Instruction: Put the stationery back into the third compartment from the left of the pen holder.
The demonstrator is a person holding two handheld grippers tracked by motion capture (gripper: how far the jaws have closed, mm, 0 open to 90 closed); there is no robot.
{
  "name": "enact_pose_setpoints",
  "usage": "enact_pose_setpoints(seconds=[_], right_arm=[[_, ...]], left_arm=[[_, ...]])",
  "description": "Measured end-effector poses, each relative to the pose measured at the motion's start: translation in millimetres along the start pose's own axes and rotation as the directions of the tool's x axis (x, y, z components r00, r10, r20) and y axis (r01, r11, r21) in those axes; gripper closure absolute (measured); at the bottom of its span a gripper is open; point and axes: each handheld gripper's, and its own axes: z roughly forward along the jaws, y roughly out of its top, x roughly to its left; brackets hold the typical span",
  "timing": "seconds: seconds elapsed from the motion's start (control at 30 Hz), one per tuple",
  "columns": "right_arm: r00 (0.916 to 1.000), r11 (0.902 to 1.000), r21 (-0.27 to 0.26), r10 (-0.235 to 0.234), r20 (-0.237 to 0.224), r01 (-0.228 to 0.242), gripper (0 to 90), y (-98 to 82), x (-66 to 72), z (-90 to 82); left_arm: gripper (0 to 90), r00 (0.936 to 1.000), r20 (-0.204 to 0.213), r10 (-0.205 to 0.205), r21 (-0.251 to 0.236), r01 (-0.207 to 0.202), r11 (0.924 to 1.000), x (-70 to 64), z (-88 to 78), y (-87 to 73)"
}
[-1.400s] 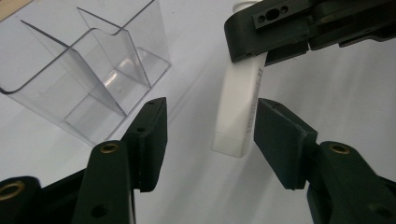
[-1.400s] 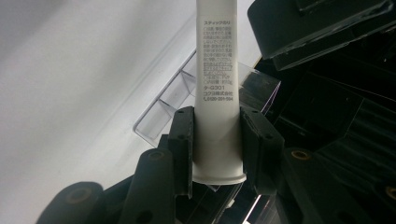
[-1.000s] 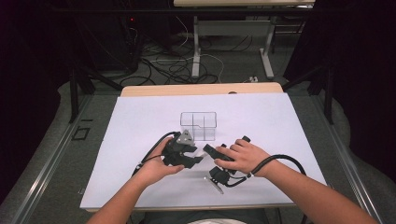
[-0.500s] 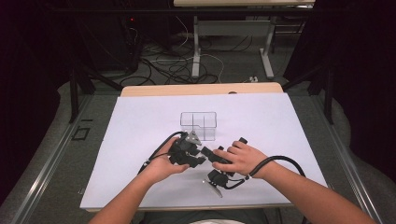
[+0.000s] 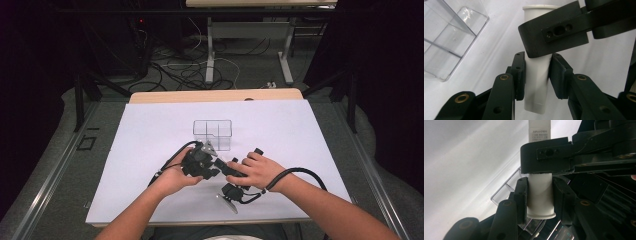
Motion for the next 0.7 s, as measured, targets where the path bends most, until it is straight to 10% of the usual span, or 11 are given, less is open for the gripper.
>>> enact_pose_setpoints(seconds=[0.7], right_arm=[[0.9994,0.9989,0.03,0.035,-0.008,-0.035,54.7,-3.7,-3.0,-1.3]], left_arm=[[69.0,0.9993,0.01,-0.037,0.008,0.037,0.9993,7.5,-0.8,-6.0]])
